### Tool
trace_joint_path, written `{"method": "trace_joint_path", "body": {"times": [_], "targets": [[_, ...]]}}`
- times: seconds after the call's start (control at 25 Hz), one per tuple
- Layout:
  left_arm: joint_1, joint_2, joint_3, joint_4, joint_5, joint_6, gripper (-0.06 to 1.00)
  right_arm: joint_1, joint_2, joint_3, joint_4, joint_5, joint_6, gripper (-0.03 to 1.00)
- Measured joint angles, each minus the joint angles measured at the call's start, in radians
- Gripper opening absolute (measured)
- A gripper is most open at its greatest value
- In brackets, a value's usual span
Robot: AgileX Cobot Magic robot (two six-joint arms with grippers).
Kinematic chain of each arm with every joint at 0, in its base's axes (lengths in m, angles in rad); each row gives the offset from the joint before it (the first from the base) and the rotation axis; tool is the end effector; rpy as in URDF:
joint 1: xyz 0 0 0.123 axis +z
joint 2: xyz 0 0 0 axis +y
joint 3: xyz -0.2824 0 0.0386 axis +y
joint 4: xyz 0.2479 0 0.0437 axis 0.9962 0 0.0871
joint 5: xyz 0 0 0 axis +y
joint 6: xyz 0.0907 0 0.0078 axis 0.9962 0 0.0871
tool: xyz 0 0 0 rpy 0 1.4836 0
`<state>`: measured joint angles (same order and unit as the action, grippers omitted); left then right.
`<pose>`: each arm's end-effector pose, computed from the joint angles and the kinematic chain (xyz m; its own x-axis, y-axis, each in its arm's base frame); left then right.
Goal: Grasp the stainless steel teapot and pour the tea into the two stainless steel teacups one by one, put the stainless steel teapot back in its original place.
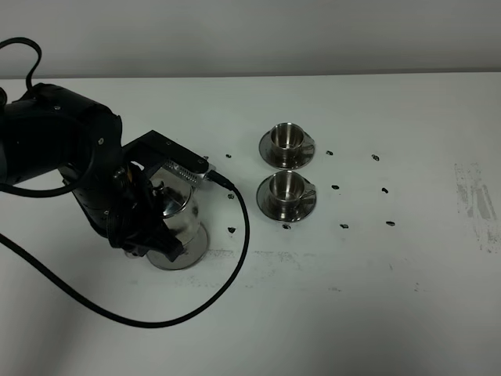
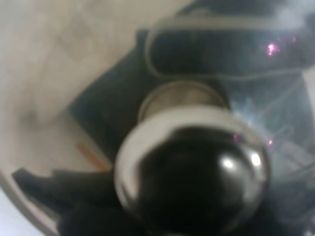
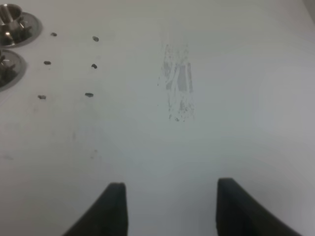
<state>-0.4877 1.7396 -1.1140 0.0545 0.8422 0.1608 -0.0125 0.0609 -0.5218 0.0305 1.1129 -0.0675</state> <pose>0.2925 -0.1510 0.1958 -0.7602 0.6247 -0.1783 0.6223 0.7790 0.0763 -0.0001 0.0025 0.2793 -0.5337 -0.0473 -0.8444 -0.0395 0.9987 -0.0310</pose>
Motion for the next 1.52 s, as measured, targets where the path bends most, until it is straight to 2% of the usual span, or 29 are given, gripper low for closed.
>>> {"method": "trace_joint_path", "body": {"times": [0.12, 0.32, 0.64, 0.88, 1.12, 1.52], "targets": [[0.000, 0.026, -0.077, 0.022, 0.027, 0.020, 0.17, 0.000, 0.000, 0.000, 0.000, 0.000, 0.000, 0.40], [0.000, 0.141, -0.305, 0.044, 0.085, 0.075, 0.17, 0.000, 0.000, 0.000, 0.000, 0.000, 0.000, 0.40], [0.008, 0.357, -0.686, 0.043, 0.217, 0.207, 0.17, 0.000, 0.000, 0.000, 0.000, 0.000, 0.000, 0.40], [0.032, 0.496, -0.889, 0.045, 0.273, 0.308, 0.17, 0.000, 0.000, 0.000, 0.000, 0.000, 0.000, 0.40], [0.037, 0.541, -0.936, 0.079, 0.272, 0.465, 0.17, 0.000, 0.000, 0.000, 0.000, 0.000, 0.000, 0.40], [0.047, 0.544, -0.936, 0.214, 0.207, 0.541, 0.17, 0.000, 0.000, 0.000, 0.000, 0.000, 0.000, 0.40]]}}
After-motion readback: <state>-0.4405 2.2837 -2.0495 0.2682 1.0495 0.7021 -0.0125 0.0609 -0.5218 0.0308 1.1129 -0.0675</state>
